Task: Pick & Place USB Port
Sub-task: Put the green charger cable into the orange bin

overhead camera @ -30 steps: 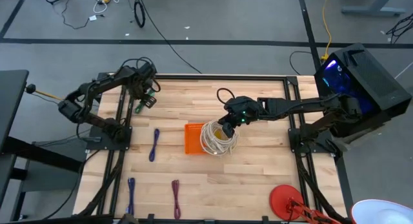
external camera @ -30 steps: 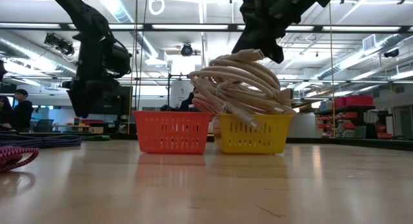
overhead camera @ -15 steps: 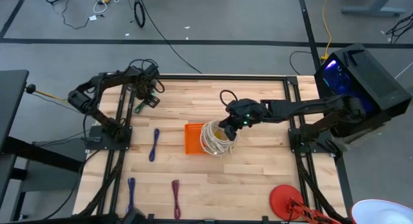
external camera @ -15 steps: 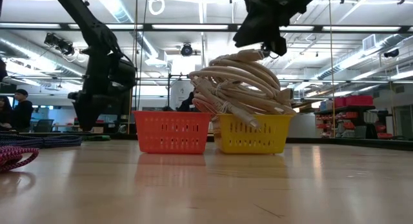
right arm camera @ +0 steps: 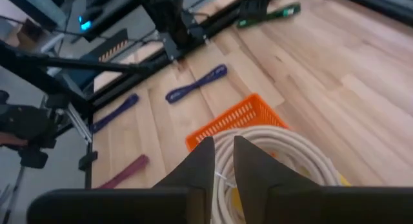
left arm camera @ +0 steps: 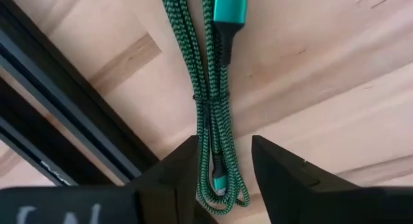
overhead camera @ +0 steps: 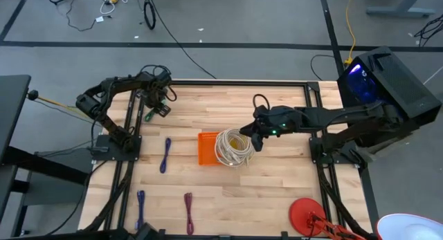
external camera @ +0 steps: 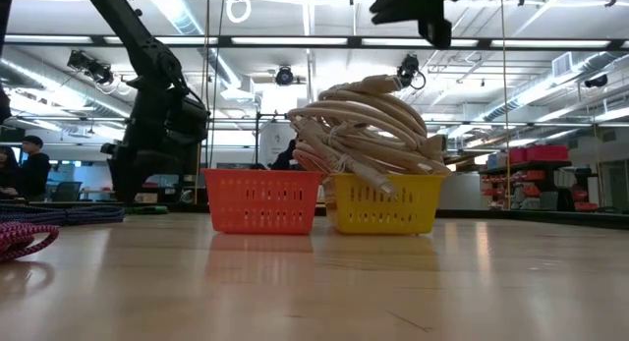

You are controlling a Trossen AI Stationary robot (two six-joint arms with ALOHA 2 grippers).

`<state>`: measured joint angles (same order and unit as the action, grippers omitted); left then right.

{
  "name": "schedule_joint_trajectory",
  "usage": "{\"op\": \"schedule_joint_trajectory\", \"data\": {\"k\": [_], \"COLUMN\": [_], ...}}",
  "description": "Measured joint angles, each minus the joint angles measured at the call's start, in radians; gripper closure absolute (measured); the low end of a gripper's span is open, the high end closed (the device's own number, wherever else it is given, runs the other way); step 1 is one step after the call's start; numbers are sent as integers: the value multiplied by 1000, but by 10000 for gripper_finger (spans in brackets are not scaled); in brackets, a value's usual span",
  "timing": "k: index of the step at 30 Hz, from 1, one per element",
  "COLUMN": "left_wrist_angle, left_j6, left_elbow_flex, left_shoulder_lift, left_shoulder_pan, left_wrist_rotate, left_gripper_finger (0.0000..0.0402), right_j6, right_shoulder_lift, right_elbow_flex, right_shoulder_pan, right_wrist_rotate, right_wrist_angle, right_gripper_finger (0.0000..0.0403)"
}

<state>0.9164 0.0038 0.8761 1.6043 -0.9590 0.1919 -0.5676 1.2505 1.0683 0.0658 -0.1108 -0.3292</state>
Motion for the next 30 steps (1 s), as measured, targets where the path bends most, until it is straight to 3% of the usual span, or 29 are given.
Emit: {"op": "schedule_joint_trajectory", "data": {"k": [5,10,17,19,23,26,30], "left_wrist_angle": [1,-18,-40,-33,40,119,102], "left_j6": [-8,-66,-16,-26,-74,-59,-61], "left_elbow_flex": [0,-24,-108,-95,-23,-3,-5], "left_shoulder_lift": [0,-1,30,33,36,36,41], "left_shoulder_pan": [7,37,144,133,77,52,50], "left_wrist_rotate": [-23,-78,119,110,0,61,64], "left_gripper_finger": [283,282,261,253,234,222,216], "right_j6": [0,1,-11,-16,-15,-12,-17], "right_shoulder_lift": [-41,-56,-56,-56,-56,-56,-56], "right_elbow_flex": [0,0,0,0,0,0,0], "right_shoulder_pan": [27,50,81,92,93,93,98], "right_wrist_rotate": [-53,-89,-92,-92,-92,-92,-93], "right_wrist_angle": [1,2,0,0,-3,-9,-9], "right_gripper_finger": [342,342,342,342,342,342,342]}}
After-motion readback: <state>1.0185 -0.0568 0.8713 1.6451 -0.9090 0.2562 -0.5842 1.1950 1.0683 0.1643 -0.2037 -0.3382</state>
